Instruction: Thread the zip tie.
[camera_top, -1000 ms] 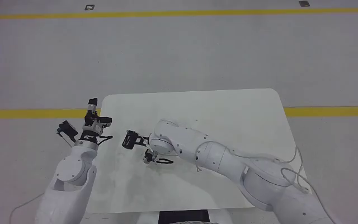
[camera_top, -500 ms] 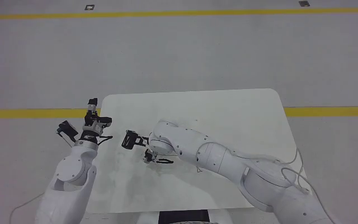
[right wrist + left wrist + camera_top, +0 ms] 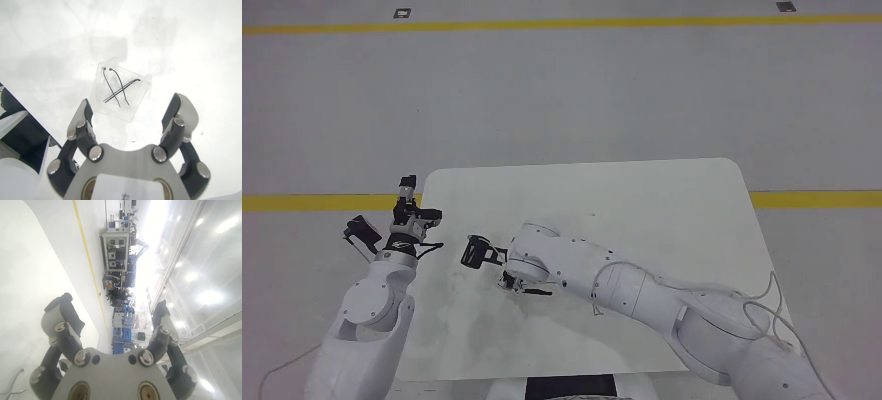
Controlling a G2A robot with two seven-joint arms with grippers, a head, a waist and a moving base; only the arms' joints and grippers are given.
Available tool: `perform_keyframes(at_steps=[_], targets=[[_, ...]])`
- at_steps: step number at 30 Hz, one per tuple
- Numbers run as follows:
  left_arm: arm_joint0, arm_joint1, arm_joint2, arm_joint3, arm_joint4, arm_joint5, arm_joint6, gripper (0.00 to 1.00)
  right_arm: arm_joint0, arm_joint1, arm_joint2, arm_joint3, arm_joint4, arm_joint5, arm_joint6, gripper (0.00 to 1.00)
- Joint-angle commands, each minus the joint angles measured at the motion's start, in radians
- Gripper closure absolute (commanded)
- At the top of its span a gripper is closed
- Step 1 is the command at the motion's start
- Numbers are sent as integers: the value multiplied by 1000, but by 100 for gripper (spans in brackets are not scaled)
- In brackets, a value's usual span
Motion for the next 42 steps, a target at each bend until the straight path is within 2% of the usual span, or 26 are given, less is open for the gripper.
perform_keyframes(at_steps=[1,17,20,26,30,36,42], targets=[[0,0,0,0,0,0,0,0,-6,-1,4,2,-9,-4,-1,55],[0,0,0,0,0,0,0,0,-33,-36,26,73,-86,-22,-29,69],[0,0,0,0,0,0,0,0,-37,-45,29,90,-97,-27,-31,69],[0,0,0,0,0,0,0,0,-43,-65,35,132,-103,-52,-41,75],[0,0,0,0,0,0,0,0,-43,-79,38,153,-108,-65,-46,75],[0,0,0,0,0,0,0,0,-48,-89,46,142,-141,-46,-43,73],[0,0,0,0,0,0,0,0,-69,-73,69,65,-194,-10,-2,70]])
